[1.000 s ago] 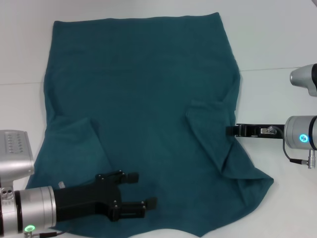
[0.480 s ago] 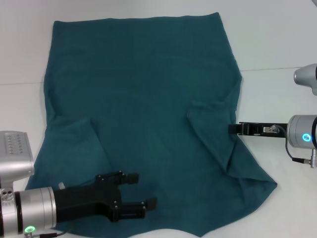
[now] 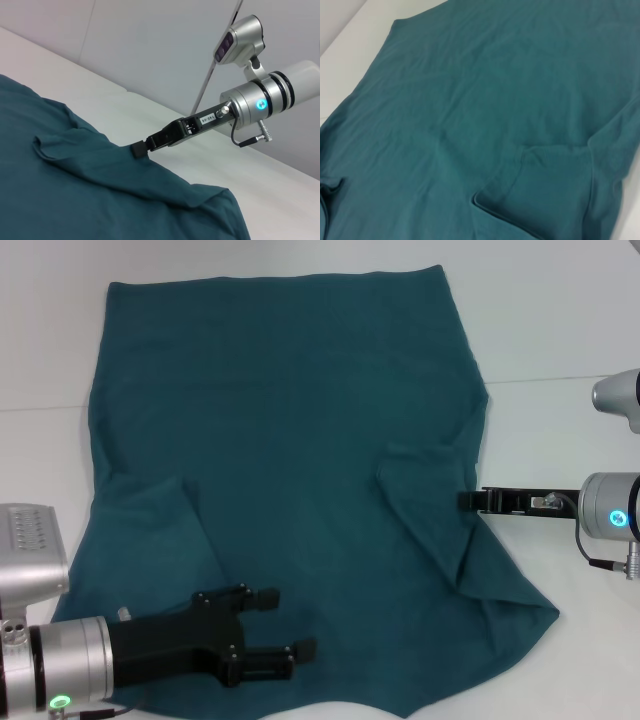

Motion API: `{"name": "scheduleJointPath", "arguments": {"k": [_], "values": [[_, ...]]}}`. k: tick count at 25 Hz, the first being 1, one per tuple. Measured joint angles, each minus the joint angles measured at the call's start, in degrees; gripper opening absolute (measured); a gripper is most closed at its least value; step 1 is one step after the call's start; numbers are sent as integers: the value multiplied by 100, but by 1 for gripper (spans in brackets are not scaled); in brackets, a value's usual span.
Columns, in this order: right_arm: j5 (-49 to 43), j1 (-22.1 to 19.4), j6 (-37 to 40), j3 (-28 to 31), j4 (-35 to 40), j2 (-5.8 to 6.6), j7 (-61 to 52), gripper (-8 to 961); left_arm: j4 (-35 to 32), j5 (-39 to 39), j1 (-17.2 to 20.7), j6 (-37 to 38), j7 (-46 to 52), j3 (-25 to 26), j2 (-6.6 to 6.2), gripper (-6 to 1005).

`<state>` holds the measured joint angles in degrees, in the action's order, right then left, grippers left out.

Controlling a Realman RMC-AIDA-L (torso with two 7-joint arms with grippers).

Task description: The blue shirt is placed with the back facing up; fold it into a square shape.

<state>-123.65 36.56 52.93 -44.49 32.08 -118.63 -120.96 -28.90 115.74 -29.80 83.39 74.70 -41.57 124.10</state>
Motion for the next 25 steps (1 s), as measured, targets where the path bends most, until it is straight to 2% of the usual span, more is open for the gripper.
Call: {"name": "scheduleJointPath", "arguments": {"k": [8,25], "values": [[-1,1,3,-23,38,5,-15,107,12,0,-20,-55,0,1,-6,922],[-9,25,30,-43,44,22,-6,99,2,-5,-26,-61,0,0,-10,922]]}}
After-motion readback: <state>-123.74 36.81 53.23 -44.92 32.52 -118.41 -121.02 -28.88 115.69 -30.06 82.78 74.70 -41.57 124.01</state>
